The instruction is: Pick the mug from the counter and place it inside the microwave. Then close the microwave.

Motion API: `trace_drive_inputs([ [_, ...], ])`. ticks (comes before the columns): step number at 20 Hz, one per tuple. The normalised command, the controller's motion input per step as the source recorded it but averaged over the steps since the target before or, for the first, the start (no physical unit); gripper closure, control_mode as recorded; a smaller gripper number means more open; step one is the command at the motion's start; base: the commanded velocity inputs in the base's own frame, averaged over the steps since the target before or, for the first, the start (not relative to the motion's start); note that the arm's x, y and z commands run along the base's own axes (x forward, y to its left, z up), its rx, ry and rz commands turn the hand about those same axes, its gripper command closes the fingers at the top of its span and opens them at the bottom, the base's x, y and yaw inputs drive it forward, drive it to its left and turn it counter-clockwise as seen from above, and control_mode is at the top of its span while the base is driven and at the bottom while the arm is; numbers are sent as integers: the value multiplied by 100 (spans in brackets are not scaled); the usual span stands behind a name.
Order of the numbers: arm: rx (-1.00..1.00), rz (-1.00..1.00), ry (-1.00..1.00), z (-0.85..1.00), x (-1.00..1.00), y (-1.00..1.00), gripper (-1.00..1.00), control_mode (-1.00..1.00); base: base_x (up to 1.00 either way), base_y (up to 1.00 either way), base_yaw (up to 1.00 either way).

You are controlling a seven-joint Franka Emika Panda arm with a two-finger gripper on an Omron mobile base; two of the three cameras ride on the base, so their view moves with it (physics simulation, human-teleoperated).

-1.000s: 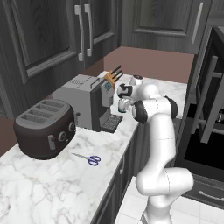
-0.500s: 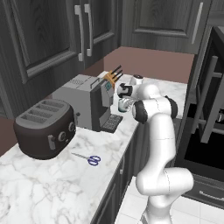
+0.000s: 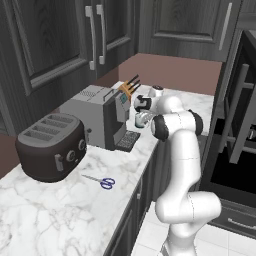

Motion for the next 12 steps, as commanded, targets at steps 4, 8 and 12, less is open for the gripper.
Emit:
trace_drive_inputs([
  [4,0,-4,5,31,-17,0,100,-100,0,0,0],
  [8,0,-9,9,53,-23,13,100,-100,0,0,0],
  [12,0,-12,9,43,-27,9,100,-100,0,0,0],
])
